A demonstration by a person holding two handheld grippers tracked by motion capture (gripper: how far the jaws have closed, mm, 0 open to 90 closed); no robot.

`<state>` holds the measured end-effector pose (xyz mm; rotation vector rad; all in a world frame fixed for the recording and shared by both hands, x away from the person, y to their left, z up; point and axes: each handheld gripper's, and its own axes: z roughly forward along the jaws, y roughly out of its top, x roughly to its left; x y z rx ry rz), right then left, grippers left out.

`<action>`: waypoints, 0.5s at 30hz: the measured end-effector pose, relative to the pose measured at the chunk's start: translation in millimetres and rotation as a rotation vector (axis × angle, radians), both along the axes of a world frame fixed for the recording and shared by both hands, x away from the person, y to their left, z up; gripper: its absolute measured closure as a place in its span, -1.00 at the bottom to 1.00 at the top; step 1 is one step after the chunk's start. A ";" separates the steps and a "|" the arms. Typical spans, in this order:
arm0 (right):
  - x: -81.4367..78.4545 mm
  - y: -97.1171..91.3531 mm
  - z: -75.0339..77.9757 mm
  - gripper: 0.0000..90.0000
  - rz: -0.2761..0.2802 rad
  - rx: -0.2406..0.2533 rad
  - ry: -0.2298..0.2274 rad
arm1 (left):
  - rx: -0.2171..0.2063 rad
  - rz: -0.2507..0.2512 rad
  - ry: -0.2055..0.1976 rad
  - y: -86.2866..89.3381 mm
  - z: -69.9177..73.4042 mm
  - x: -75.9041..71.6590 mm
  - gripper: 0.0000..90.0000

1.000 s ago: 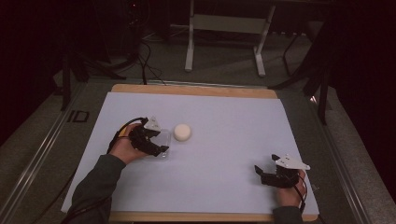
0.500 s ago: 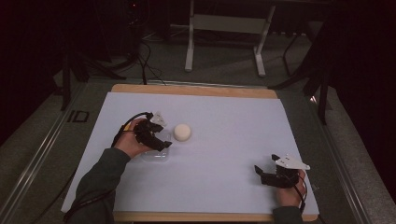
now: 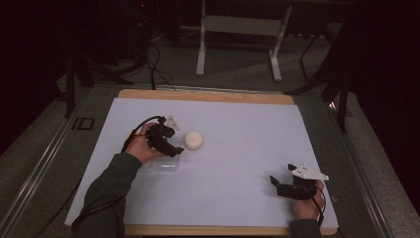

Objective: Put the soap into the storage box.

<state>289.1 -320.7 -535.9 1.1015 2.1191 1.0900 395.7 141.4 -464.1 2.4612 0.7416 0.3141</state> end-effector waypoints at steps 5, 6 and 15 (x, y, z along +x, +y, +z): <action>0.0 0.1 0.0 -0.68 0.001 -0.001 0.000 | 0.038 0.015 0.027 -4.7 -3.4 5.6 -0.44; 0.0 0.1 0.0 -0.68 0.001 -0.001 0.000 | 0.039 0.016 0.029 -5.6 -3.8 6.4 -0.45; 0.1 0.0 0.0 -0.68 0.003 -0.001 0.001 | 0.051 0.021 0.055 -13.3 -4.9 14.1 -0.49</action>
